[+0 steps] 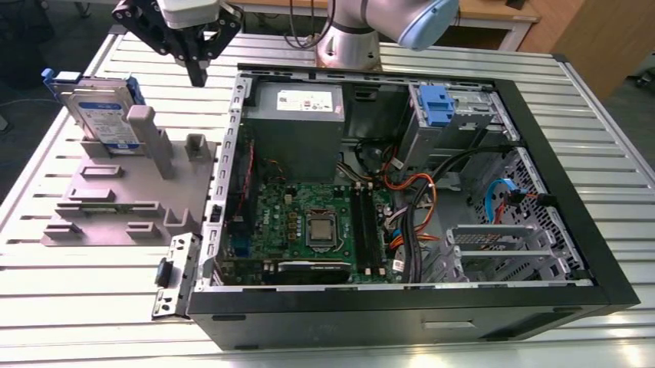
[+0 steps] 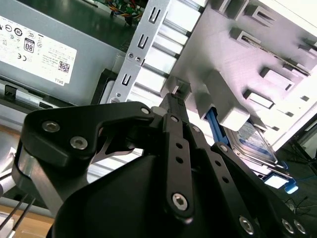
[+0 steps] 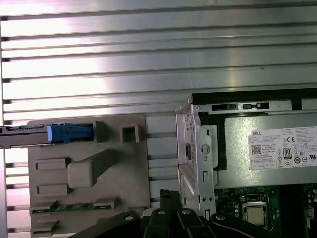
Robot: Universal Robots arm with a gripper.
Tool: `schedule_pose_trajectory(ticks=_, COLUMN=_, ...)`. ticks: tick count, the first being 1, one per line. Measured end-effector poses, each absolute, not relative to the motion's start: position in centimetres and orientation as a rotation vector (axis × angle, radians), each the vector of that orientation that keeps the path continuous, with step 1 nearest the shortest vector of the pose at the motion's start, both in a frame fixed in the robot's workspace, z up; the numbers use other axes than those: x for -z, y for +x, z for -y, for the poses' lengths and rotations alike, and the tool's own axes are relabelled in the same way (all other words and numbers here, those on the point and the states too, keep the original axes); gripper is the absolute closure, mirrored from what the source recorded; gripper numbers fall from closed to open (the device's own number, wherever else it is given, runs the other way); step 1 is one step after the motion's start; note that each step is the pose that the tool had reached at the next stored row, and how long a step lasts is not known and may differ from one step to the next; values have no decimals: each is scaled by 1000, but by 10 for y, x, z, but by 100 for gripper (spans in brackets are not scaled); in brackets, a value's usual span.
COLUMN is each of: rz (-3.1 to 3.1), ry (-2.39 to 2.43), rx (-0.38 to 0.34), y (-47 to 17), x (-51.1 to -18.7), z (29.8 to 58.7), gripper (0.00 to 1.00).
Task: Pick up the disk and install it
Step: 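Reach for the disk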
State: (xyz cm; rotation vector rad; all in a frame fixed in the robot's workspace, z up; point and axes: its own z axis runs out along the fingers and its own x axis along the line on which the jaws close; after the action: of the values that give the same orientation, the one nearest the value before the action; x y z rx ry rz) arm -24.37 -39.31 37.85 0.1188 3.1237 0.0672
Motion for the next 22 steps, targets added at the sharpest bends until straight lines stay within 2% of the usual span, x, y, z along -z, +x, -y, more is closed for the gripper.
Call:
schedule_pose_trajectory(ticks=11, rz=-3124, ry=119, rx=-67, y=-253, x=-378, z=391, gripper=89)
schedule_pose_trajectory(ticks=22, rz=-3132, ry=120, rx=-67, y=-285, x=-376, z=374, gripper=89)
